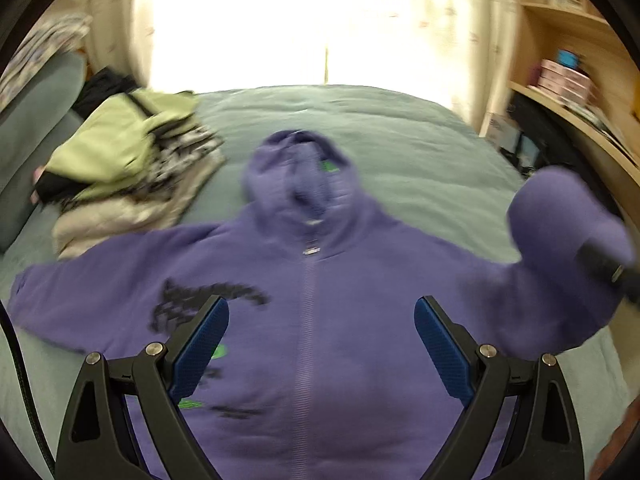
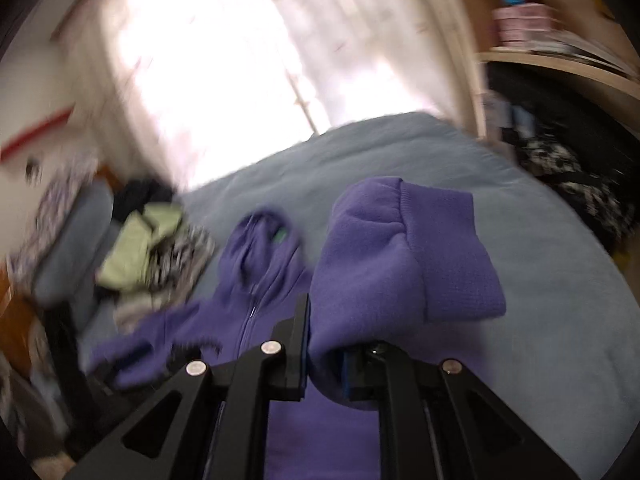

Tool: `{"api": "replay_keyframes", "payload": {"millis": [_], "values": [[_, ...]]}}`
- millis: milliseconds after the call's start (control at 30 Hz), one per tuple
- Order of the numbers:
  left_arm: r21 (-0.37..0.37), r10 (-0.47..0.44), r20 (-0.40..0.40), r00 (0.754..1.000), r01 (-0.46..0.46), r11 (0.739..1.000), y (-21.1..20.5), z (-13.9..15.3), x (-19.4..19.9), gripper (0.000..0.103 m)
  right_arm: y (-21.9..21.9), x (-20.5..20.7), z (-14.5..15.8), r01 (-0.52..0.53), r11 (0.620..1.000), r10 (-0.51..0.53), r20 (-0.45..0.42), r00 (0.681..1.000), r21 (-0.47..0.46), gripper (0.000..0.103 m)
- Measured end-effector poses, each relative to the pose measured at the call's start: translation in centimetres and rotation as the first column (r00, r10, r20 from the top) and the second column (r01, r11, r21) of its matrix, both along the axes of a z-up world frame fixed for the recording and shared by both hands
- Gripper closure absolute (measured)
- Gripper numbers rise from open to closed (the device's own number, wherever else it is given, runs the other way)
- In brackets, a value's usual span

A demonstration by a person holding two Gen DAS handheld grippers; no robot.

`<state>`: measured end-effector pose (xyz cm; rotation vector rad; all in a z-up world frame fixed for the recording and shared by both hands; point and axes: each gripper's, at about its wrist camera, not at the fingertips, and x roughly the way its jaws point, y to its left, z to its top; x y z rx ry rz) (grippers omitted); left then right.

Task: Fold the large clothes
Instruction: 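Lay the held sleeve across the hoodie front and open the right tool, then grasp the folded sleeve cuff with the left tool and straighten it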

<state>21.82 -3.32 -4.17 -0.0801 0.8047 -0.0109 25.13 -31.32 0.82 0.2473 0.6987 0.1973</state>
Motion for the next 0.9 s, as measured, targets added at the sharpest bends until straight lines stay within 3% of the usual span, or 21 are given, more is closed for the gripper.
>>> {"api": "replay_keyframes", "payload": {"millis": [100,233,300,333,367,467,700,900], "values": [[-0.009,0.025,-0.033,0.999,-0.025,1.0,2.7,-1.9,-0.2,0.01,4.1,1.2,-4.1,-0.07,0.997,0.068,-0.082,0.994,-0.031,0.089],[-0.035,0.032,-0.098,0.995,-0.036,0.999,5.0,-4.6,-0.2,0.01,9.7,1.5,-10.6,-0.164,0.982,0.138,-0.228,0.964,-0.096,0.088],[-0.064,0.029,-0.13,0.991,-0.037,0.997,5.8,-5.6,0.1,0.01,11.3,1.7,-13.2,-0.203,0.975,0.166,-0.301,0.939,-0.094,0.078],[-0.092,0.025,-0.147,0.989,-0.039,0.995,6.2,-6.0,0.2,0.01,11.8,1.6,-14.2,-0.225,0.971,0.183,-0.34,0.922,-0.086,0.067],[-0.11,0.021,-0.153,0.988,-0.039,0.993,6.5,-6.3,0.2,0.01,12.2,1.5,-14.5,-0.235,0.969,0.193,-0.357,0.914,-0.079,0.058],[-0.175,0.0,-0.159,0.987,-0.028,0.984,6.9,-6.7,0.1,0.01,12.1,0.2,-13.9,-0.26,0.965,0.231,-0.355,0.906,-0.036,0.051],[-0.289,-0.141,-0.206,0.968,0.078,0.954,5.1,-7.9,0.3,0.01,8.6,-3.4,-11.2,-0.228,0.974,0.22,-0.324,0.92,0.012,0.05],[-0.309,-0.164,-0.276,0.947,0.075,0.948,3.9,-10.5,0.5,0.01,6.3,-5.5,-10.7,-0.182,0.981,0.195,-0.3,0.934,0.071,0.05]]}}
